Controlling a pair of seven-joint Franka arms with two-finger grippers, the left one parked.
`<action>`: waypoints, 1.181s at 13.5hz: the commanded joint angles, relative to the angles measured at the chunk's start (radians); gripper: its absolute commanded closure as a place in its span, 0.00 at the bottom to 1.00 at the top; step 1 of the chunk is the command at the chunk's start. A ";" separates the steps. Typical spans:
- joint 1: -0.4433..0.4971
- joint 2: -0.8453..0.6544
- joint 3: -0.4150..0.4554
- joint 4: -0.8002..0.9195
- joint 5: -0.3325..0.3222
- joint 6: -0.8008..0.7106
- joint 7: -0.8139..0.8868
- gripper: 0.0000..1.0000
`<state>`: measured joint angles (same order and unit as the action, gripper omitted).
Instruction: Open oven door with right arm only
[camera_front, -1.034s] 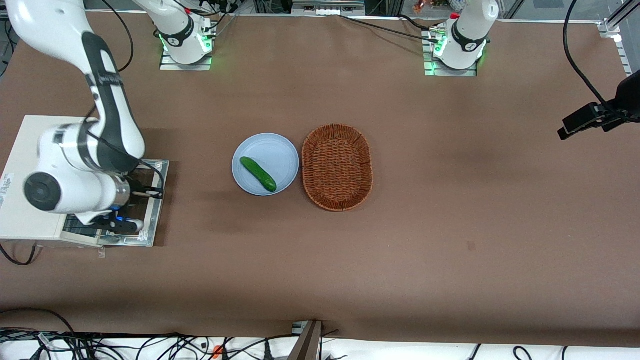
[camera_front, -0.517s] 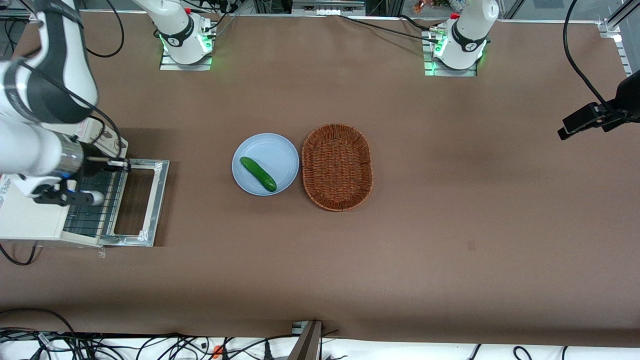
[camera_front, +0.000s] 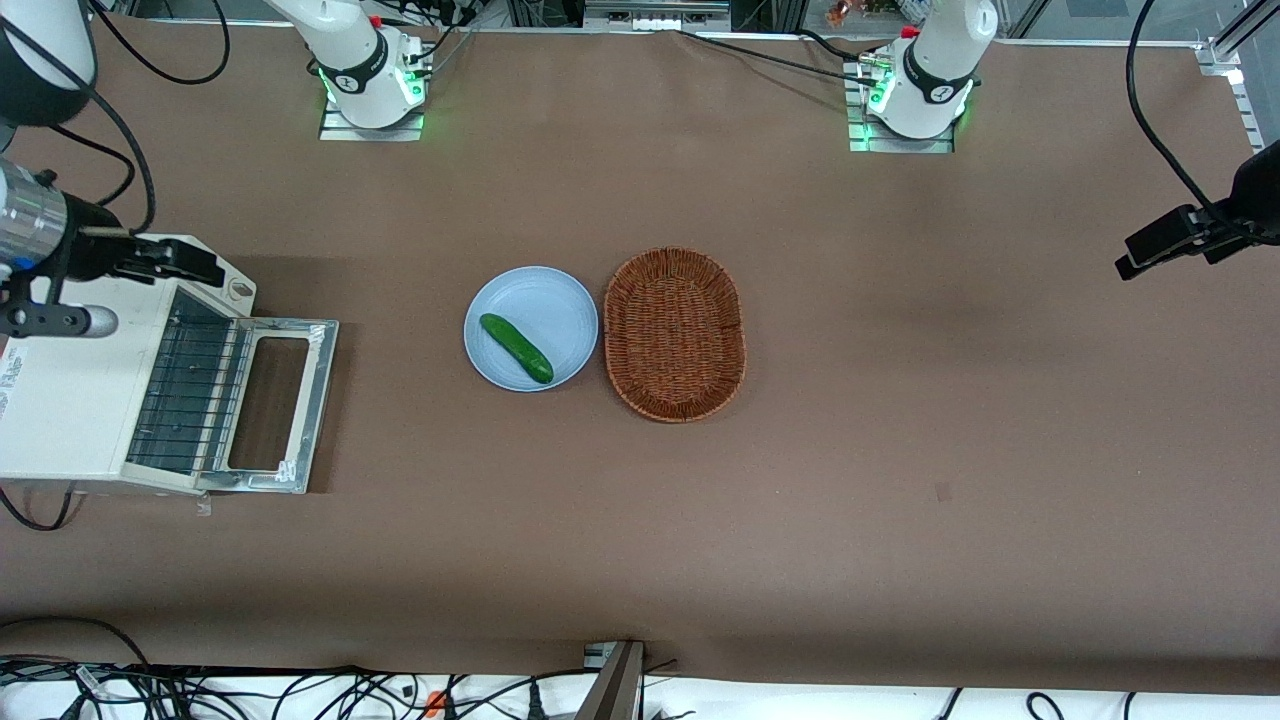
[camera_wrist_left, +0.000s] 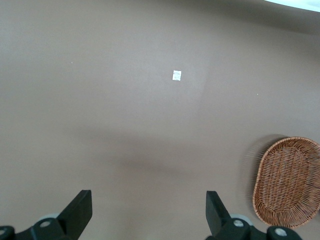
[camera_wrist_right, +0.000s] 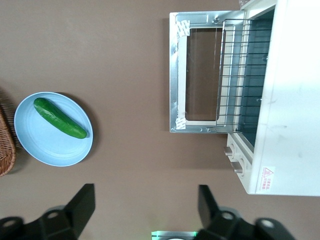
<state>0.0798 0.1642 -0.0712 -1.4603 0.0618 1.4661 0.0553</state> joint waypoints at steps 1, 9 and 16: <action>-0.050 -0.064 0.030 -0.012 -0.003 -0.035 -0.017 0.00; -0.097 -0.141 0.039 -0.028 -0.014 -0.037 -0.018 0.00; -0.097 -0.137 0.041 -0.017 -0.019 -0.036 -0.008 0.00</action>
<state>-0.0023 0.0383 -0.0478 -1.4672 0.0568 1.4213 0.0517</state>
